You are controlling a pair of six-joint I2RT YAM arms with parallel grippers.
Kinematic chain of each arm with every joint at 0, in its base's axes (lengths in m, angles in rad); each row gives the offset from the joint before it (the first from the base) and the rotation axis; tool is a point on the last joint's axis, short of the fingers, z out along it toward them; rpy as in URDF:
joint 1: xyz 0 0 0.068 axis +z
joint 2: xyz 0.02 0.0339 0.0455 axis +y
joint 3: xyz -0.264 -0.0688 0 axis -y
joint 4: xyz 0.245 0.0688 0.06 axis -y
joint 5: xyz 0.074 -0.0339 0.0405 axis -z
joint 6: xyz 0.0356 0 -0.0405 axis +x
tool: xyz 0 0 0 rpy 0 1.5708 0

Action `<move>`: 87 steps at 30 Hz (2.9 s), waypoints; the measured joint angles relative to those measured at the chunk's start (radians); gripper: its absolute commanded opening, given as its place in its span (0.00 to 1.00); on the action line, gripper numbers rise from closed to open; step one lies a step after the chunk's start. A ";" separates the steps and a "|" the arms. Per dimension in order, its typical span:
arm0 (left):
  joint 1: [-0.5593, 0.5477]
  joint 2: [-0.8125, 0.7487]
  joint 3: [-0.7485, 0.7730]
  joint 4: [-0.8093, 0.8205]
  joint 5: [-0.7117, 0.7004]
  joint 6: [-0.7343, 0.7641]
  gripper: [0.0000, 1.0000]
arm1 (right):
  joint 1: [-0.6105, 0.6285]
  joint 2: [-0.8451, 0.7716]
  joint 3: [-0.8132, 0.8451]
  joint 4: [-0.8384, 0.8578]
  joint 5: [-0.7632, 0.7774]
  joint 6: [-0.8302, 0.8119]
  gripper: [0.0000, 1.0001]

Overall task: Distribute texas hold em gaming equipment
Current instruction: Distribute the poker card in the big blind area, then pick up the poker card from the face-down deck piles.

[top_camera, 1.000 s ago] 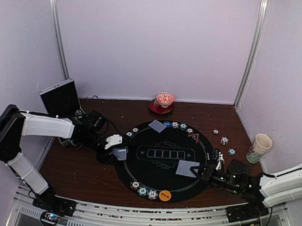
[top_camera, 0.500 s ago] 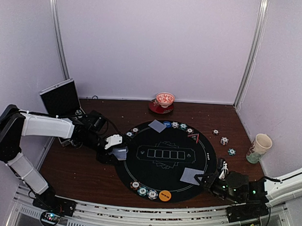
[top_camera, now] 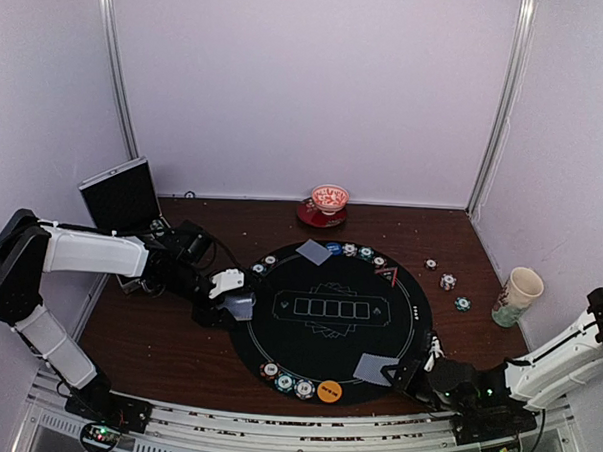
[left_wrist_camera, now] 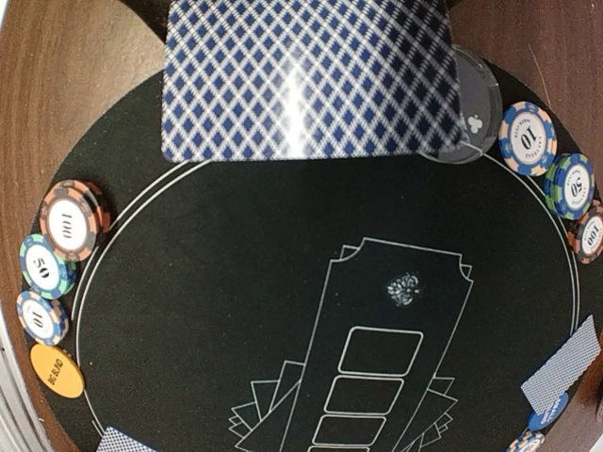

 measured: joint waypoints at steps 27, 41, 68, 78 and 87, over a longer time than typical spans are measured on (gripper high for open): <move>0.000 0.000 0.000 0.000 0.000 0.000 0.57 | 0.130 -0.111 0.180 -0.390 0.144 0.082 0.70; 0.000 0.000 0.000 0.000 0.000 0.000 0.57 | 0.158 -0.172 0.357 -0.747 0.327 -0.033 0.91; 0.000 -0.018 0.000 -0.002 0.002 0.000 0.57 | -0.327 0.739 0.919 0.125 -0.715 -0.476 0.89; 0.000 -0.023 0.000 -0.002 0.004 0.003 0.57 | -0.328 0.886 1.059 0.175 -0.846 -0.450 0.84; 0.000 -0.031 0.000 -0.002 0.004 0.004 0.57 | -0.328 0.953 1.133 0.174 -0.867 -0.420 0.70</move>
